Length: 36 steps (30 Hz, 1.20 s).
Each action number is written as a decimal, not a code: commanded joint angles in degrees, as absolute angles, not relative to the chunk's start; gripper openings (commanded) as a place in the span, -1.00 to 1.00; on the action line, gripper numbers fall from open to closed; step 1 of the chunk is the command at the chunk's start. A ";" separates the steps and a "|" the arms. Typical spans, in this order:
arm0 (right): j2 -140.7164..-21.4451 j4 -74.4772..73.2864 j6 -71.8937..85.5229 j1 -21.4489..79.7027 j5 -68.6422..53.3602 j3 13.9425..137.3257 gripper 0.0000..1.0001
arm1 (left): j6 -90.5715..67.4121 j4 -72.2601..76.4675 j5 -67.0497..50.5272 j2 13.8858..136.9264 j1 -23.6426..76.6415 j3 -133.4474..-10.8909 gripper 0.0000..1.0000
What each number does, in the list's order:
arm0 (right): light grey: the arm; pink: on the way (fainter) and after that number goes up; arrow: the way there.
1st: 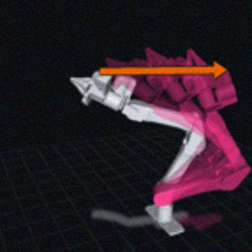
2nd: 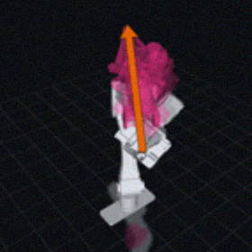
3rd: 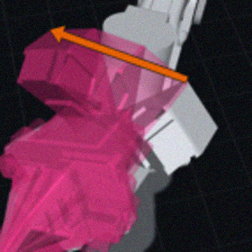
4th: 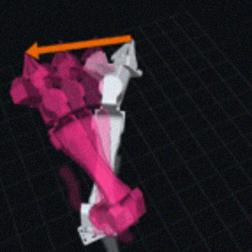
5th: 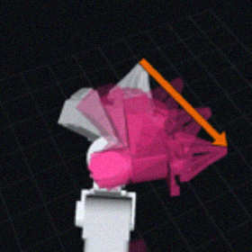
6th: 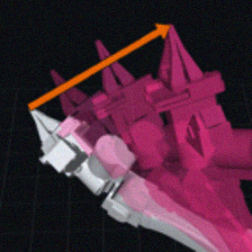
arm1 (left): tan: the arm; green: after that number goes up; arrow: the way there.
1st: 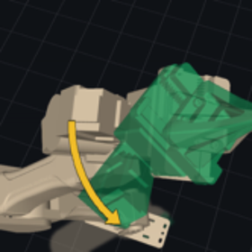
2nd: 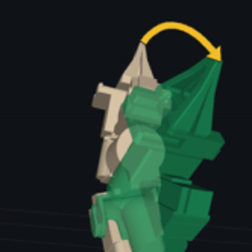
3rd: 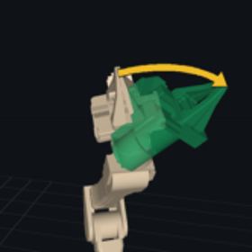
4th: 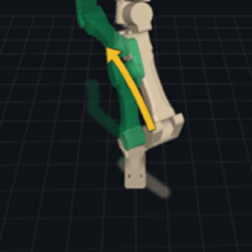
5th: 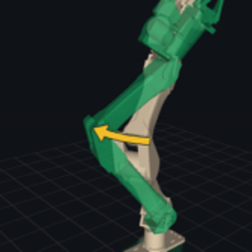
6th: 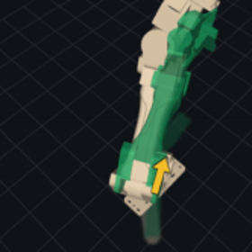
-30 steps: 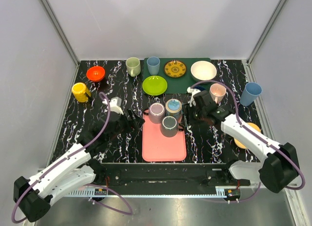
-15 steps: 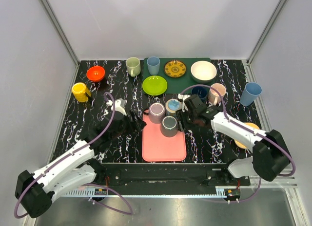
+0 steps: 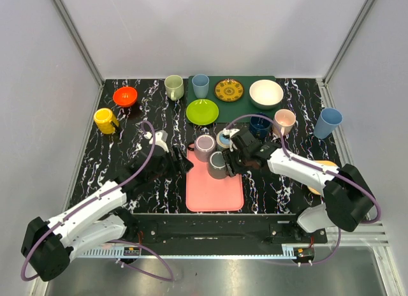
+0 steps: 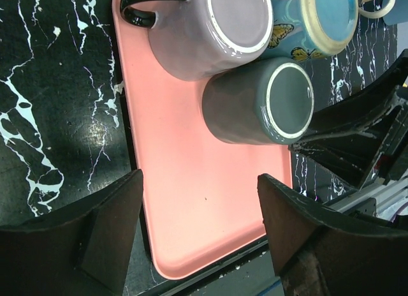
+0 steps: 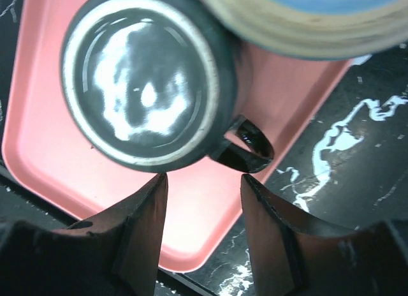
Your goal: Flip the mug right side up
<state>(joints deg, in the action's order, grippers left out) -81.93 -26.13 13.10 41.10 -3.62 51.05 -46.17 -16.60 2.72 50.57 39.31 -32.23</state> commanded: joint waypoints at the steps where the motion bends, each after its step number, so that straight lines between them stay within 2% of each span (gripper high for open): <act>1: -81.47 -22.68 15.64 44.38 -3.78 51.77 0.10 | -46.49 -13.27 0.70 51.33 39.46 -31.46 0.47; 4: -81.47 -23.28 16.61 47.28 -3.43 52.55 0.10 | -46.32 -13.53 0.88 50.98 39.38 -31.38 0.47; 9: -76.65 -23.64 14.96 47.99 5.61 50.98 0.05 | -45.79 -14.94 2.02 49.14 39.46 -31.55 0.47; 18: -81.03 -26.89 8.18 47.90 15.99 53.52 -0.01 | -45.97 -15.21 1.58 47.55 39.46 -30.41 0.46; 20: -80.08 -26.98 8.61 47.90 17.14 53.53 -0.13 | -45.79 -15.73 1.76 46.85 39.38 -30.32 0.46; 25: -72.09 -23.04 12.39 47.73 17.66 49.40 -0.26 | -45.18 -16.35 2.99 44.65 39.38 -29.62 0.46; 27: -71.28 -22.41 14.67 45.54 19.42 48.34 -0.42 | -45.26 -16.08 2.90 44.65 39.46 -29.44 0.46; 31: -76.00 -22.06 17.93 39.73 15.66 49.57 -0.78 | -45.70 -15.29 1.76 45.53 39.38 -29.09 0.45; 33: -78.30 -21.19 18.28 39.38 14.68 50.53 -0.88 | -45.97 -15.03 1.50 45.79 39.38 -28.74 0.45; 36: -82.08 -18.99 18.72 39.38 13.54 51.59 -0.92 | -46.49 -14.50 1.23 45.62 39.46 -28.04 0.39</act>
<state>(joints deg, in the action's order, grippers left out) -78.17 -22.90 16.51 39.13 15.40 49.08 -46.02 -17.23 2.07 45.60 39.31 -28.99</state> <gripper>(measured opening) 0.053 0.716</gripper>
